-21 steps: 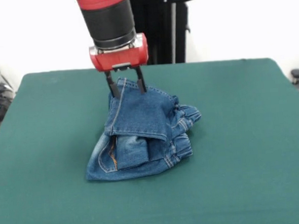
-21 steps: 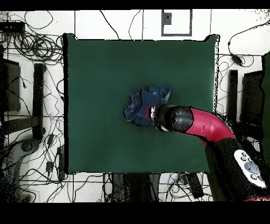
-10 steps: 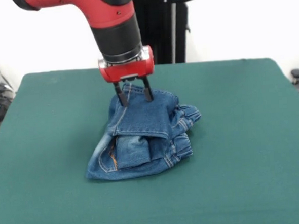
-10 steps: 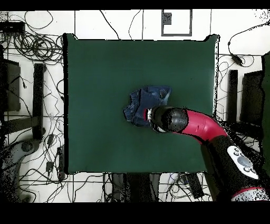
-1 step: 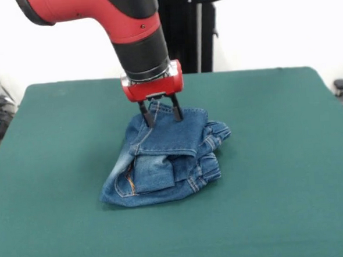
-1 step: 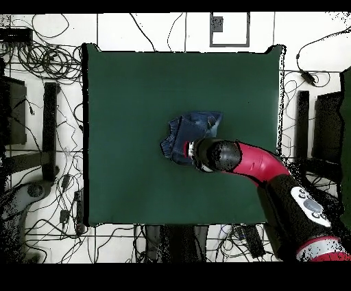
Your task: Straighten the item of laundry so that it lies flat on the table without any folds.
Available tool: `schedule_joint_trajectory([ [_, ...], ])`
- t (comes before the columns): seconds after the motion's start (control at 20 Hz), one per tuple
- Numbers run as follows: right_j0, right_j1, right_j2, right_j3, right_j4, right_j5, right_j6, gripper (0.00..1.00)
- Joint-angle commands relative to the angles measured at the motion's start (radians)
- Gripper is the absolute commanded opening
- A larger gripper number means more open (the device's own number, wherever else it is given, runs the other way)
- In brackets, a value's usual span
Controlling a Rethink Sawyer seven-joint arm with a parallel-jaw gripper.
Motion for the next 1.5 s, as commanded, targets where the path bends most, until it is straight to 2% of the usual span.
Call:
schedule_joint_trajectory([
  [0.05, -0.005, 0.002, 0.111, -0.009, -0.041, 0.029, -0.068, 1.0],
  [0.25, -0.007, 0.0, 0.115, -0.008, -0.046, 0.03, -0.061, 1.0],
  [0.6, -0.019, -0.08, 0.116, -0.021, -0.029, 0.14, -0.09, 1.0],
  [1.15, -0.043, -0.065, 0.126, -0.028, -0.044, 0.135, -0.103, 1.0],
  [1.5, 0.013, -0.002, 0.084, -0.084, -0.097, 0.066, -0.068, 1.0],
])
